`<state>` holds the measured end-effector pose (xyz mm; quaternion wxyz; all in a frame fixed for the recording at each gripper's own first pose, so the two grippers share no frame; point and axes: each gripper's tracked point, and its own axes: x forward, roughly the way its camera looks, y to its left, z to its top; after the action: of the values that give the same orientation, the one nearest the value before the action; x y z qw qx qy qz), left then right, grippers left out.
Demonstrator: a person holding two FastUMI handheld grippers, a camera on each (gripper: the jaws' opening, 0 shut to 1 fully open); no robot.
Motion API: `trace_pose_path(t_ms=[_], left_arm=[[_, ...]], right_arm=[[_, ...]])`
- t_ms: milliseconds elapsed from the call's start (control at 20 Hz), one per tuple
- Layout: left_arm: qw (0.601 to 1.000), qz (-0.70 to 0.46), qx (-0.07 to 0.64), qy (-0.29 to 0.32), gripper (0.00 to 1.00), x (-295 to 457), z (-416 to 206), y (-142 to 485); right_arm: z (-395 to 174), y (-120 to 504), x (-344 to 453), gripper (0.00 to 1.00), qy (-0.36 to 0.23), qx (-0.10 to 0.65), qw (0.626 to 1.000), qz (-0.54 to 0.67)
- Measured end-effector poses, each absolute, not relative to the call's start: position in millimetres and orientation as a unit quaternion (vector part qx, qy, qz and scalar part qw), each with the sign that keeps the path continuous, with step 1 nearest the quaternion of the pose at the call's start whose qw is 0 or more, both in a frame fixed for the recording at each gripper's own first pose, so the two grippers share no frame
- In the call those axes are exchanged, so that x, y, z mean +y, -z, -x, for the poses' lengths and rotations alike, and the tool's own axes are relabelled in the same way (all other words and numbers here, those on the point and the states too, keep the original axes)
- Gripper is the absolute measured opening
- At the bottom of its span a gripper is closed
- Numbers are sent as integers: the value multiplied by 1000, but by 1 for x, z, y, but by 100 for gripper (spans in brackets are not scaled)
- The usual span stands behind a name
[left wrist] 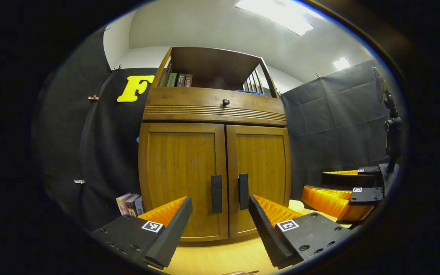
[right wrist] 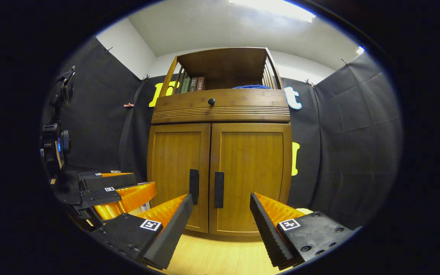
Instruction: Open the right door of the double-door shoe cabinet with the right hand, and open the left door with the left hand.
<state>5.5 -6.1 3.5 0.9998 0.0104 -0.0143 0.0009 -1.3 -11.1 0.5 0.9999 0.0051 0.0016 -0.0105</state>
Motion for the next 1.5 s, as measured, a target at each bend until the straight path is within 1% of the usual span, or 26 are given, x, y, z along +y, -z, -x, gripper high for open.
trace_pose_path(t_ms=[400, 700, 1050, 1500], left_arm=[[1000, -7, -16, -3, 93, -2, -5, -2], [999, -16, -25, -12, 93, 9, -3, -5], [1000, -8, -19, -17, 93, 28, -2, 5], [999, -6, -1, -39, 93, 68, 4, 21]], right_arm=[[-9, 8, -9, 95, 7, 12, 1000, -1], [-31, 12, -3, 95, 0, 7, 1000, -5], [-89, 31, 10, 95, -12, 5, 1000, -4], [-156, 63, 11, 96, 5, 23, 999, -42]])
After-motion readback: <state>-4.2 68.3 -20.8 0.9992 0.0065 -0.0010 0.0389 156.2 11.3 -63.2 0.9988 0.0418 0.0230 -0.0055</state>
